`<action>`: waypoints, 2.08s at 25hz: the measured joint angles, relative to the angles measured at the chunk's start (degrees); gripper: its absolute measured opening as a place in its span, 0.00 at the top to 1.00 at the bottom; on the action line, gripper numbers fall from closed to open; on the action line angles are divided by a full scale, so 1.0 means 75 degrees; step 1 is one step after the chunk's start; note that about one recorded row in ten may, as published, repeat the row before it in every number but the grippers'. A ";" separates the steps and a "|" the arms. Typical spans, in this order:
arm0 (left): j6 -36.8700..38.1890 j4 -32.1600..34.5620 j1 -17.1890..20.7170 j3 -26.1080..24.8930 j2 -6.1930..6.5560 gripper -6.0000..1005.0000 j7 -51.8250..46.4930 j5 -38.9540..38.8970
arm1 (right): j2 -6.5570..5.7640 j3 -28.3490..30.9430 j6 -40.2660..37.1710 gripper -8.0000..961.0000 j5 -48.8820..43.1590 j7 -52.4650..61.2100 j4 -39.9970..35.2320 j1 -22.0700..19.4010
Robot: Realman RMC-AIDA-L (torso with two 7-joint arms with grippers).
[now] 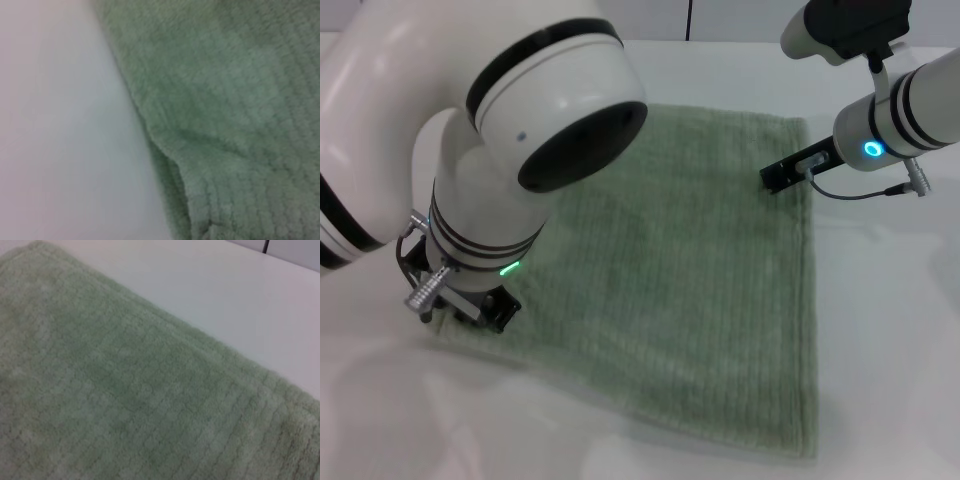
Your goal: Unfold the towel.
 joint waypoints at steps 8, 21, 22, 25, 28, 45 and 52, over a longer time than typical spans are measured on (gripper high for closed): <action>0.0122 0.0428 -0.0001 0.0093 0.0021 0.80 -0.0185 0.0012 | -0.0003 -0.0001 0.0027 0.94 -0.0021 -0.0083 0.0058 -0.0003; 0.1104 0.0681 -0.0424 0.0293 0.0500 0.24 -0.0132 0.0052 | -0.0015 0.0045 -0.0118 0.93 -0.0025 -0.0258 0.0218 -0.0050; 0.1104 0.0681 -0.0424 0.0293 0.0500 0.21 -0.0132 0.0052 | -0.0014 0.0062 -0.0152 0.93 -0.0025 -0.0330 0.0323 -0.0091; 0.2243 0.1234 -0.0788 0.0376 0.0882 0.18 0.0079 0.0061 | -0.0003 0.0105 -0.0213 0.92 -0.0026 -0.0459 0.0878 -0.0319; 0.5111 0.1940 -0.1012 0.0333 0.1537 0.18 0.0334 0.0075 | 0.0014 0.0106 -0.0288 0.92 -0.0026 -0.0472 0.1465 -0.0580; 1.6666 0.2489 0.2851 -0.5530 0.0025 0.18 0.7346 -0.0434 | 0.0261 -0.1029 -0.3484 0.91 0.0210 -0.1371 0.5711 -0.3236; 1.9982 0.5043 0.3315 -0.4697 0.0038 0.18 0.5891 -0.1235 | 0.0248 -0.2479 -0.8069 0.90 0.0457 -0.2300 0.5985 -0.4990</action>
